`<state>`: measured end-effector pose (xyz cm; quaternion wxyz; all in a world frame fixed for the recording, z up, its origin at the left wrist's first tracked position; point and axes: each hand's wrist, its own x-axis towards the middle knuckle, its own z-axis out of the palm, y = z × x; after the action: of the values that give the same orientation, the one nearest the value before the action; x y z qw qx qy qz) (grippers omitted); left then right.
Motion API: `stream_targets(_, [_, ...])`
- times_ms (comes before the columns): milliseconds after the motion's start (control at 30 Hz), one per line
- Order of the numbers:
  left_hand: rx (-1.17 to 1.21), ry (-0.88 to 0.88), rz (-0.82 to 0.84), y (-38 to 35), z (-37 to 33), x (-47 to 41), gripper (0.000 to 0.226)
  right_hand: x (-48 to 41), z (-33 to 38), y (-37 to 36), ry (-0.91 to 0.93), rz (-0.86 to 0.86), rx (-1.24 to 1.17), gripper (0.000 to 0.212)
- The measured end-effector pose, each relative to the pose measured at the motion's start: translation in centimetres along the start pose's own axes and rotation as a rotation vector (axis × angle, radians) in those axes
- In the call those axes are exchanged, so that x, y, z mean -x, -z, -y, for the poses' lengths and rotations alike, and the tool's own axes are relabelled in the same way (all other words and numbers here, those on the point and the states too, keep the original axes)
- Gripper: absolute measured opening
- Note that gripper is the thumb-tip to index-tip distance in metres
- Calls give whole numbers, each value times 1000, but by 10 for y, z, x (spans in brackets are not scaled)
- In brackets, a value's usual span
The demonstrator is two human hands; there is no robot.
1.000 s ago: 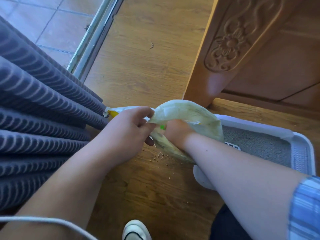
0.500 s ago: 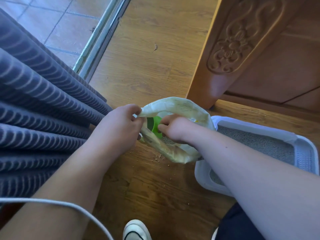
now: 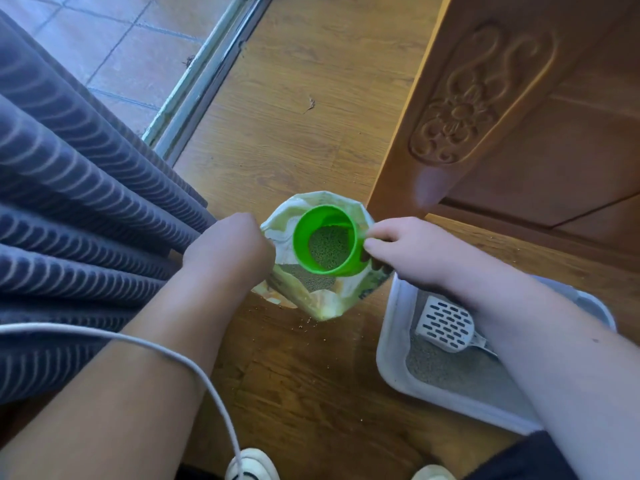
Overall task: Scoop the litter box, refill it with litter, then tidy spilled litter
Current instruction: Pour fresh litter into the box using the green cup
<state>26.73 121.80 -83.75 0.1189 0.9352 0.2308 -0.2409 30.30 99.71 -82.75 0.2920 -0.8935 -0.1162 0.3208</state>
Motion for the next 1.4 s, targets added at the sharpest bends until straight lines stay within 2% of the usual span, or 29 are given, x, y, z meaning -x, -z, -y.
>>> stream_targets(67, [-24,56,47,-2,1,-3,15,9,-5,9,-5,3,-128,25])
stream_targets(167, [6,109,94,-3,-2,-3,35,18,-10,15,-38,0,-313,27])
stream_targets(267, [2,105,56,-7,-14,2,46,23,-17,23,-56,-22,-397,30])
stream_targets(367, [-64,-17,-37,-14,-28,7,56,26,-28,33,-85,-42,-377,34])
stream_targets(467, [-115,-129,-42,-19,-40,12,72,30,-44,44,-138,-27,-330,32])
stream_targets(567, [-126,-221,-89,-22,-54,19,67,40,-60,58,-203,-9,-330,30])
stream_targets(667, [-30,-427,-80,-34,-70,28,60,51,-76,71,-273,-19,-349,30])
stream_targets(733, [-12,-562,29,-45,-80,36,64,57,-90,77,-309,-33,-295,31])
stream_targets(833, [-80,-620,176,-58,-91,41,68,67,-113,81,-387,-52,-213,32])
stream_targets(933, [-148,-655,181,-61,-102,42,66,74,-134,82,-488,-52,-116,31])
stream_targets(1033, [-100,-714,136,-67,-115,42,63,79,-135,84,-584,56,229,32])
stream_targets(1133, [-82,-745,207,-83,-124,36,65,78,-122,85,-627,205,483,41])
stream_targets(1300, [-75,-686,335,-95,-124,29,66,66,-114,79,-616,280,500,46])
stream_targets(1400, [-76,-661,358,-88,-121,31,67,59,-110,75,-607,300,498,49])
